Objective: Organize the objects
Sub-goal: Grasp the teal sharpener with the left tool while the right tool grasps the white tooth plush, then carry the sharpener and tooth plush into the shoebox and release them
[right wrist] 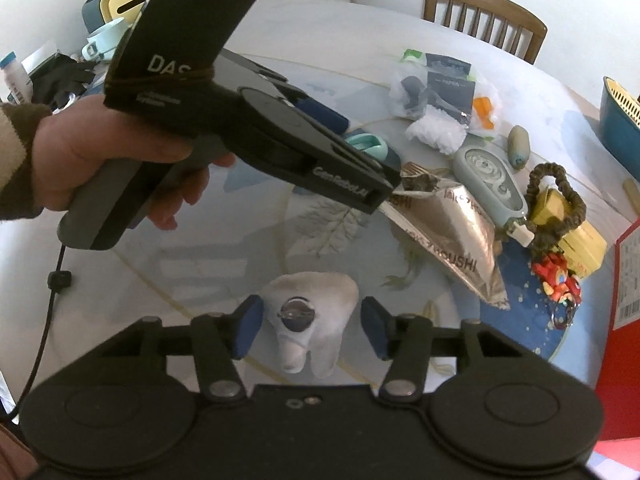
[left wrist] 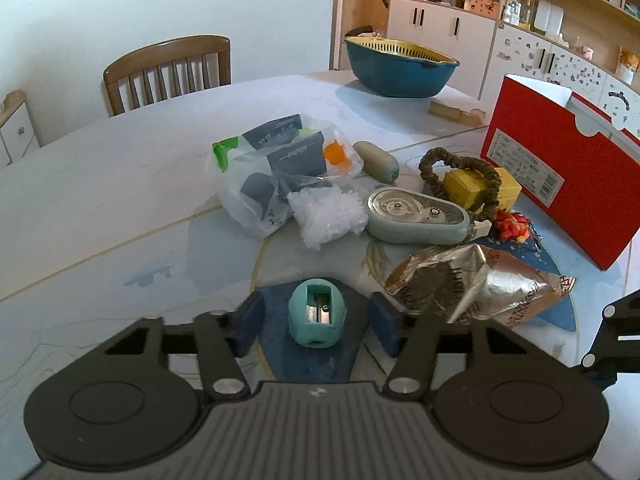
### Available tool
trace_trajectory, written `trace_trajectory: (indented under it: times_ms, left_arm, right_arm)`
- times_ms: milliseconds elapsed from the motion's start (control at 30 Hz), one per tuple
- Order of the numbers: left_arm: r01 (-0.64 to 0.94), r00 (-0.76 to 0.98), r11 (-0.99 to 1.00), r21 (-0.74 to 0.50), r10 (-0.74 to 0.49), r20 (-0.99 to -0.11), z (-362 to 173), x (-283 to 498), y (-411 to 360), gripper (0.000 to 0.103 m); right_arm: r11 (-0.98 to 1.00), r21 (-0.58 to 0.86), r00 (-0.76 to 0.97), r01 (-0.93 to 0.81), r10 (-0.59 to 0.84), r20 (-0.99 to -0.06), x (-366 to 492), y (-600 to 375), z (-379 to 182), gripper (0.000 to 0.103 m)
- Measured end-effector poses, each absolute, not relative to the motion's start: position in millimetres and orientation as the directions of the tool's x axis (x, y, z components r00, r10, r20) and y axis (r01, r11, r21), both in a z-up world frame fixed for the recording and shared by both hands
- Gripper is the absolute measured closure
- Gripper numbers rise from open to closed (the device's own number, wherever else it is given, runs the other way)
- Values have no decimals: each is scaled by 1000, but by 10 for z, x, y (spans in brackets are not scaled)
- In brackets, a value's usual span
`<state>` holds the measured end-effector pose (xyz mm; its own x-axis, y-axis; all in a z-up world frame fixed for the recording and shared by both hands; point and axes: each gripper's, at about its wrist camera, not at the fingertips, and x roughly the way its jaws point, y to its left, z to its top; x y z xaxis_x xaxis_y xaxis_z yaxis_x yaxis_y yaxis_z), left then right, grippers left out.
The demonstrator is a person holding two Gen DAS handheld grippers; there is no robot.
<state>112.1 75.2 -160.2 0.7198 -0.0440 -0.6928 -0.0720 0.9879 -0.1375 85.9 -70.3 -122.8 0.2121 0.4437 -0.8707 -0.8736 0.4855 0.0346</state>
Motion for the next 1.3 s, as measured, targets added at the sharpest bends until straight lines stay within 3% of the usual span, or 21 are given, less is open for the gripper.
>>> trace_trajectory:
  times_ms: [333, 667, 1300]
  left_arm:
    - [-90, 696, 986, -143, -40, -716, -1562, 1131, 737, 73]
    - [-156, 676, 974, -166, -17, -736, -1399, 1053, 744, 73]
    - [-96, 729, 978, -185, -57, -682, -322, 932, 116, 73]
  right_arm:
    - [519, 58, 215, -853, 449, -867, 855, -815, -1168, 58]
    - [587, 120, 230, -801, 485, -844, 922, -1116, -920, 59]
    - [672, 145, 332, -727, 528, -782, 1264, -1926, -128, 59]
